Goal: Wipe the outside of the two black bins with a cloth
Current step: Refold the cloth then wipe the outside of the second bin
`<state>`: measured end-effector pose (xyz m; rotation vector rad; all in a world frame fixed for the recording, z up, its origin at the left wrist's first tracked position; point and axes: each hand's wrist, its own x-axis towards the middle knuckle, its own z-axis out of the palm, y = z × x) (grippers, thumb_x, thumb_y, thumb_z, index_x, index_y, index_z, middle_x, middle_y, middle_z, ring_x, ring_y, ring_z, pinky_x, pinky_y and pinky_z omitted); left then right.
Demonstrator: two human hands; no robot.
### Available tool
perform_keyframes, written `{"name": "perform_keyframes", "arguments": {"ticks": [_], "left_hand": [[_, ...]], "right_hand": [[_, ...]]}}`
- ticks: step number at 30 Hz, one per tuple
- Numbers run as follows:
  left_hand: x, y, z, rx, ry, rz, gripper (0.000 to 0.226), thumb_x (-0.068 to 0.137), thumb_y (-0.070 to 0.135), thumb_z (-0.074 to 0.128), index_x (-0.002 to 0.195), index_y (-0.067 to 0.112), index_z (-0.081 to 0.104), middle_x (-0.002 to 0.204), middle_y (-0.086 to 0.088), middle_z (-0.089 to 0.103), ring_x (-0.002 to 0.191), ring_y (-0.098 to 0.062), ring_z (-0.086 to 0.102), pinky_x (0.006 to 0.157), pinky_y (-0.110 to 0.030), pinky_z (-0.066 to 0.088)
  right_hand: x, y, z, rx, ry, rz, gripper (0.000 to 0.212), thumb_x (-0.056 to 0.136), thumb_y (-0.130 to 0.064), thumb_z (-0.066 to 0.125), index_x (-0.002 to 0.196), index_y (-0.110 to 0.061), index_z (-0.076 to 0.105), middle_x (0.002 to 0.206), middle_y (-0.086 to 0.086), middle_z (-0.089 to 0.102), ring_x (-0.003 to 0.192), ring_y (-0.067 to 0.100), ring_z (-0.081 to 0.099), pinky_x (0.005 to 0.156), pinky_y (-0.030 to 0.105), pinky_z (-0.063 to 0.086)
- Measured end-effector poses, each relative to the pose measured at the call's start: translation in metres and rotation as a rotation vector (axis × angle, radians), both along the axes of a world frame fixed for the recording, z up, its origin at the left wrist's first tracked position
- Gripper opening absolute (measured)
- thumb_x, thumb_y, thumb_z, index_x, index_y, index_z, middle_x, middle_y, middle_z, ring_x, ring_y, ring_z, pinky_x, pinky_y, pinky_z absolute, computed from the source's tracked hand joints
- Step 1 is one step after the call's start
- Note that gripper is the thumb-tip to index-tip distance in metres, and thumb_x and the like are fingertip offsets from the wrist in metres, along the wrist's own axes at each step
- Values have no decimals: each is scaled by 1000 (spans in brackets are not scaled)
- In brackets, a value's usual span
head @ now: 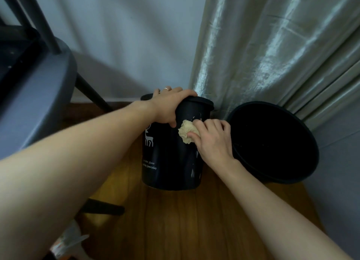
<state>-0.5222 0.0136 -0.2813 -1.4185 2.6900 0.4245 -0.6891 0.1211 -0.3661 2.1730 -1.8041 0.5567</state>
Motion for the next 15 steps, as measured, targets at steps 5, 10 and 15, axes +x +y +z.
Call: {"name": "perform_keyframes", "arguments": {"ticks": [5,10,15], "left_hand": [[7,0,-6,2,102,50,108,56,21,89,143,45,29,132,3,45,125,-30,36,107,-51,22],[7,0,-5,38,154,32,106,56,18,89,141,44,32,131,4,46,123,-27,37,106,-49,20],[8,1,-4,38,147,23,105,58,18,89,142,45,30,131,3,46,123,-27,36,107,-49,20]], "right_hand": [[4,2,-5,121,-163,37,47,94,-52,38,120,-20,60,107,9,57,94,30,57,77,44,47],[5,12,-16,139,-108,24,51,95,-53,37,137,-27,50,120,10,52,108,26,51,89,48,42],[5,3,-14,105,-102,78,48,94,-45,41,135,-23,52,97,7,54,87,28,55,71,43,46]]}}
